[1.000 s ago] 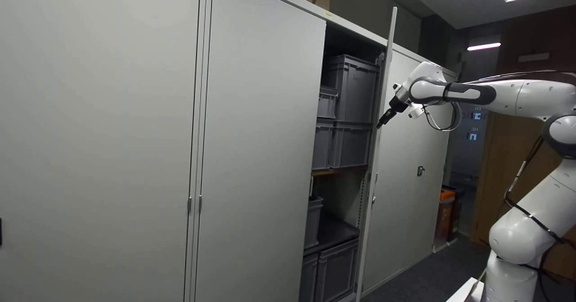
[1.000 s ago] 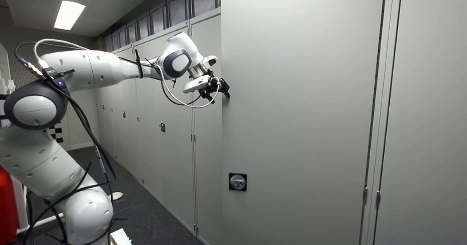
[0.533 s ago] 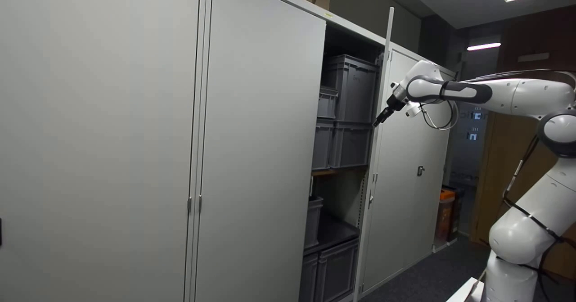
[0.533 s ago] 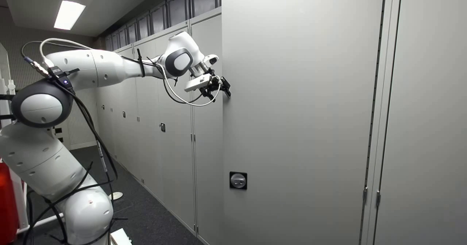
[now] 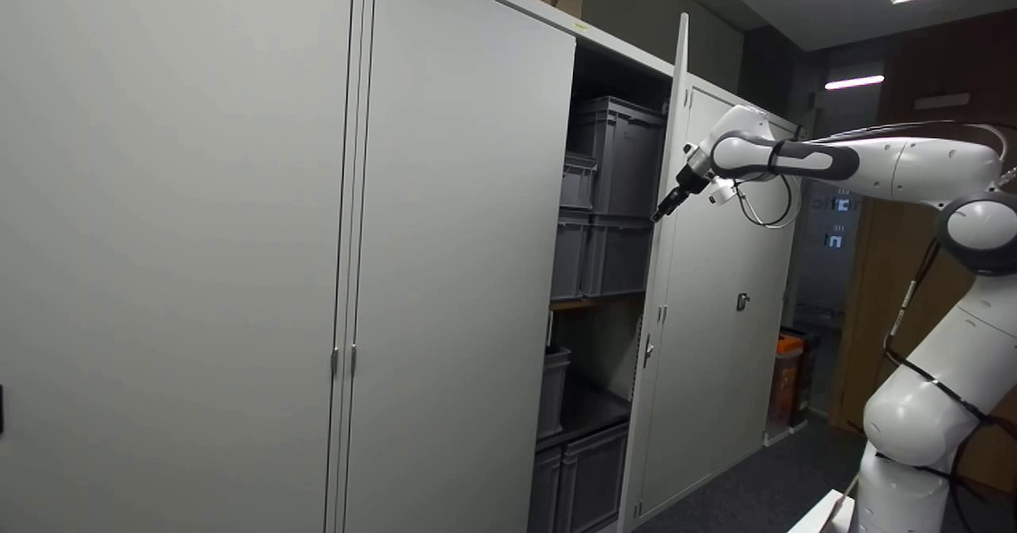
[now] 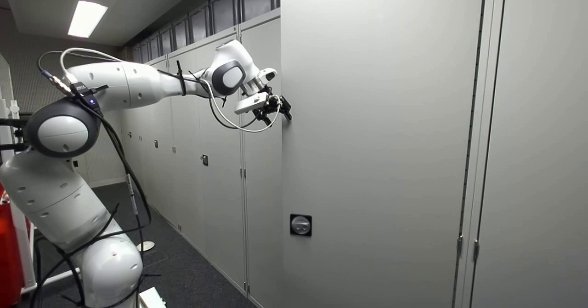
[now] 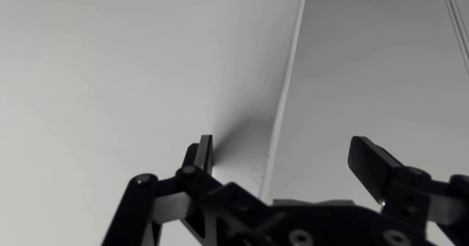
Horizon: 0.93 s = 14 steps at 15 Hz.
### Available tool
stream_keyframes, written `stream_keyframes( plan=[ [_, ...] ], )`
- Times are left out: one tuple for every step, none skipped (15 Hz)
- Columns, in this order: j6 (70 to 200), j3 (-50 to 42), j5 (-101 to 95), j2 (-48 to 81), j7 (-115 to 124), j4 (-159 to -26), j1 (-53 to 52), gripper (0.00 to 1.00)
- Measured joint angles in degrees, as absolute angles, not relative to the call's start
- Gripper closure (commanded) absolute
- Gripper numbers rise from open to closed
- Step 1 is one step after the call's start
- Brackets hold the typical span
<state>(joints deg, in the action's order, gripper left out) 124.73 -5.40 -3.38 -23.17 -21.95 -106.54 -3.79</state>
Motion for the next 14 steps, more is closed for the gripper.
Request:
stream_keyframes(
  plan=[
    [124.73, -5.27, -3.26, -22.77, -21.94, -106.12, -3.79, 0.00],
    [124.73, -5.15, -3.16, -22.32, -21.92, -105.60, -3.79, 0.00],
    [124.73, -5.04, -3.05, -21.82, -21.89, -105.01, -3.79, 0.00],
    [124.73, -4.92, -2.95, -21.35, -21.86, -104.49, -3.79, 0.00],
    [124.73, -4.79, -2.88, -20.88, -21.82, -103.94, -3.79, 0.00],
    [124.73, -4.65, -2.84, -20.36, -21.73, -103.38, -3.79, 0.00],
    [124.73, -4.52, -2.82, -19.85, -21.64, -102.88, -3.79, 0.00],
    [124.73, -4.38, -2.82, -19.33, -21.50, -102.37, -3.79, 0.00],
    [124.73, -4.25, -2.82, -18.78, -21.34, -101.84, -3.79, 0.00],
    [124.73, -4.11, -2.82, -18.22, -21.19, -101.33, -3.79, 0.00],
    [124.73, -3.98, -2.82, -17.68, -21.04, -100.80, -3.79, 0.00],
    [124.73, -3.86, -2.82, -17.14, -20.95, -100.29, -3.80, 0.00],
    [124.73, -3.75, -2.82, -16.63, -20.86, -99.86, -3.79, 0.00],
    [124.73, -3.66, -2.82, -16.14, -20.79, -99.41, -3.79, 0.00]
  ],
)
